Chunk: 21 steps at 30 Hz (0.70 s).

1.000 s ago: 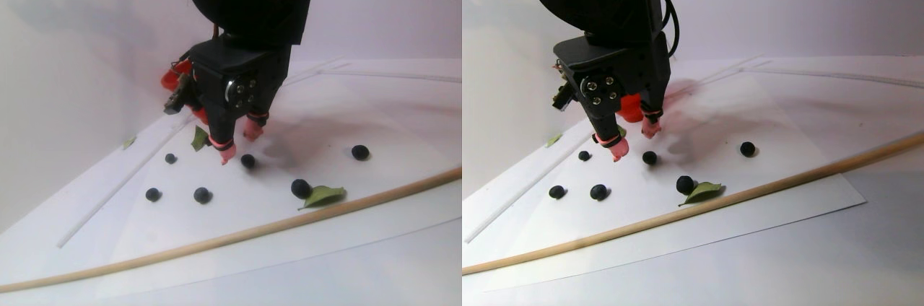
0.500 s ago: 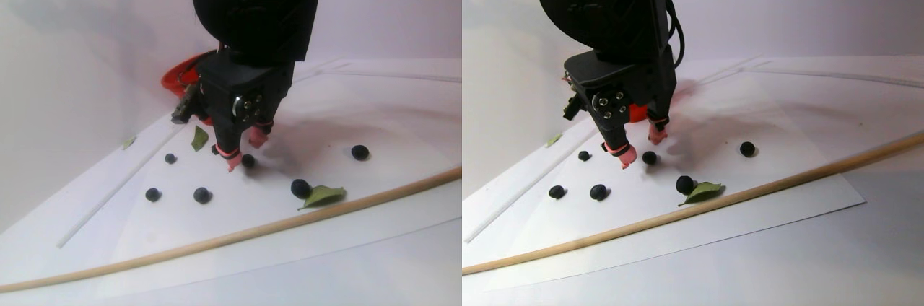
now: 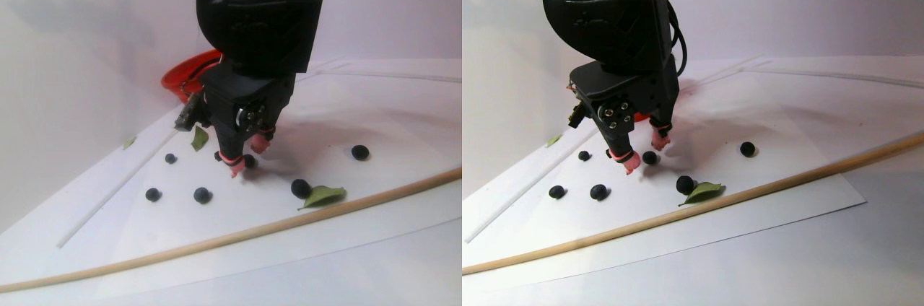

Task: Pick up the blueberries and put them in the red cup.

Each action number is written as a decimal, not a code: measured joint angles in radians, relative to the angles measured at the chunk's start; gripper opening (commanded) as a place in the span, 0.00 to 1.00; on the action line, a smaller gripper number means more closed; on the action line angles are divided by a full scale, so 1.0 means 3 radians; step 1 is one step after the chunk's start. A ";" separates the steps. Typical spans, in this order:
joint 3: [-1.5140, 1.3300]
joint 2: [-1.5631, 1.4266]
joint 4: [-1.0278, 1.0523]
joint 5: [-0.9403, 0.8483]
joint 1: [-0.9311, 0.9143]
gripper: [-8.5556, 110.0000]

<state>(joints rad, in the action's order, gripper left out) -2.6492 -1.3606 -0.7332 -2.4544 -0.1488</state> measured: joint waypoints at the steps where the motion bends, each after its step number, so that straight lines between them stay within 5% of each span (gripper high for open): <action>1: 0.0020 0.0020 -0.0015 0.0000 0.0000 0.22; 21: 0.0194 0.0358 -0.0245 0.0000 0.0000 0.21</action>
<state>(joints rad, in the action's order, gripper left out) -2.5909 -1.2533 -0.8069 -2.4544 -0.1488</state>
